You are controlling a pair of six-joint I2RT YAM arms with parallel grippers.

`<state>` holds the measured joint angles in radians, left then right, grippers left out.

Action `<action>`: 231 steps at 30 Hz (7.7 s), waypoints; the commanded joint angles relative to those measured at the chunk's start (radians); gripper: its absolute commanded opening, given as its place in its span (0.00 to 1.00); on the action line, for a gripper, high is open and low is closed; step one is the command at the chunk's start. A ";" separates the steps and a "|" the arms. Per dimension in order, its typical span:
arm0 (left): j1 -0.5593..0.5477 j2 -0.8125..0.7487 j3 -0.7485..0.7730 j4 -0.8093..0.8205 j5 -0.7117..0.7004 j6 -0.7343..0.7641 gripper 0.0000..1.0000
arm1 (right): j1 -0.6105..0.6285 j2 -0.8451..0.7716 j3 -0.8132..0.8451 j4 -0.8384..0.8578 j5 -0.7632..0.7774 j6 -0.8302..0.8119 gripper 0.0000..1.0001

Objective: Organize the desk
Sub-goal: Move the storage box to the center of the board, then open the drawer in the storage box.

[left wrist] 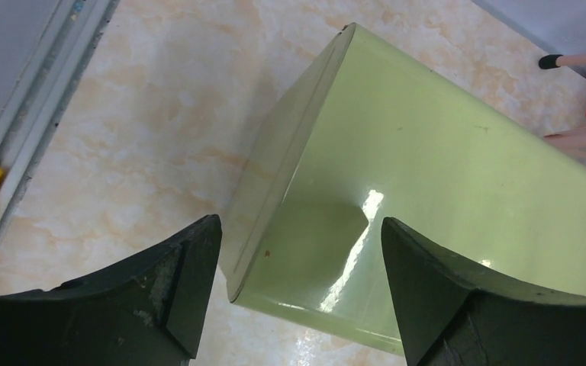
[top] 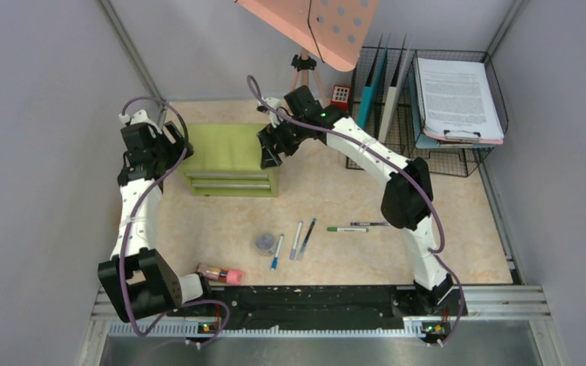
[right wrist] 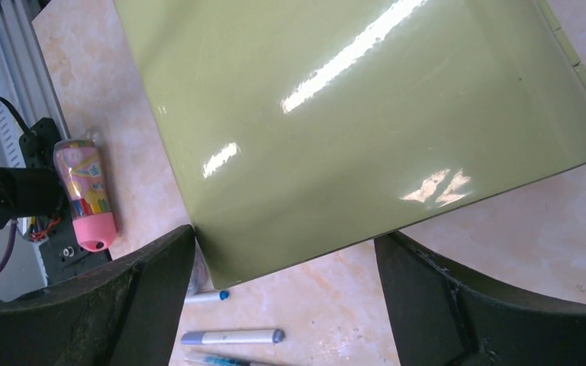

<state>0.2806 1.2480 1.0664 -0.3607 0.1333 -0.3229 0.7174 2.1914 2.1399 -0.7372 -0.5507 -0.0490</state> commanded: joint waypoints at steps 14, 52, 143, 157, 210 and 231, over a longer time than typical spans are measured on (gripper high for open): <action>0.015 -0.012 -0.112 0.166 0.191 -0.091 0.81 | 0.013 0.086 0.187 -0.053 -0.069 0.006 0.86; 0.015 0.307 0.107 0.222 0.254 -0.144 0.77 | -0.088 0.297 0.484 0.097 0.022 0.088 0.87; -0.816 0.411 -0.810 1.933 -0.441 2.052 0.52 | -0.192 -0.140 -0.218 0.082 -0.150 -0.058 0.81; -0.795 0.485 -0.757 1.981 -0.453 1.988 0.47 | -0.192 -0.113 -0.207 0.084 -0.191 -0.027 0.80; -0.667 0.673 -0.612 1.980 -0.357 1.909 0.40 | -0.202 -0.050 -0.068 -0.013 -0.220 -0.058 0.78; -0.659 0.683 -0.611 1.981 -0.355 1.898 0.40 | -0.110 0.118 0.321 0.006 0.006 -0.070 0.76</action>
<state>-0.4049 1.9240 0.4385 1.5589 -0.2016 1.5955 0.5785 2.2871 2.3878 -0.8047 -0.6029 -0.1234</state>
